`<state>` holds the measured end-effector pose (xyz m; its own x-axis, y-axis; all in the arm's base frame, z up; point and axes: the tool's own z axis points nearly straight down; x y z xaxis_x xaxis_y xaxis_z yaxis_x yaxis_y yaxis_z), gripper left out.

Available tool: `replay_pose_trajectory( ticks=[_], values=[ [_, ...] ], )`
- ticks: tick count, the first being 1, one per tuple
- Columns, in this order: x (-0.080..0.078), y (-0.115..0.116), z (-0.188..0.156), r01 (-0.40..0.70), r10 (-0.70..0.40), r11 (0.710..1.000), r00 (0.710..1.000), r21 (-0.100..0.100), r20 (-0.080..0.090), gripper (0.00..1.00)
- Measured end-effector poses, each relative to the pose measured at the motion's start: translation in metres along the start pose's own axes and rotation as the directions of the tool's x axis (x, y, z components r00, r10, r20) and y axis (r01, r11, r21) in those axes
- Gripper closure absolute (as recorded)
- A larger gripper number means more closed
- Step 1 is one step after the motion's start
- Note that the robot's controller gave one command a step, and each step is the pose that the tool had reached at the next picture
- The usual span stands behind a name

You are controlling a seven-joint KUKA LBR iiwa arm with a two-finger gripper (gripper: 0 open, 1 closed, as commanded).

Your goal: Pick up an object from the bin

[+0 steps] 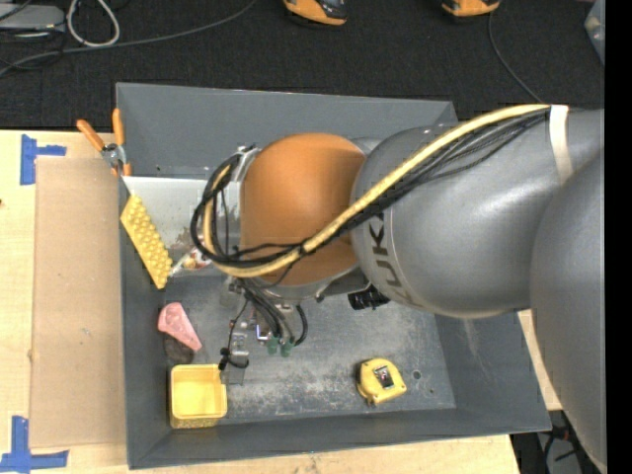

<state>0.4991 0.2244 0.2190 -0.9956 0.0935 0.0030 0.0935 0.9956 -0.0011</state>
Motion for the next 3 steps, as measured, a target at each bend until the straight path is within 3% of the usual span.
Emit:
replay_pose_trajectory(
  ticks=[1, 2, 3],
  values=[
    [-0.016, 0.011, 0.067, -0.011, 0.011, 1.000, 1.000, -0.003, 0.003, 0.00],
    [0.004, 0.010, 0.075, -0.003, 0.003, 1.000, 1.000, 0.001, -0.005, 0.00],
    [-0.002, 0.011, 0.103, -0.016, 0.016, 1.000, 1.000, -0.002, 0.001, 0.00]
  ],
)
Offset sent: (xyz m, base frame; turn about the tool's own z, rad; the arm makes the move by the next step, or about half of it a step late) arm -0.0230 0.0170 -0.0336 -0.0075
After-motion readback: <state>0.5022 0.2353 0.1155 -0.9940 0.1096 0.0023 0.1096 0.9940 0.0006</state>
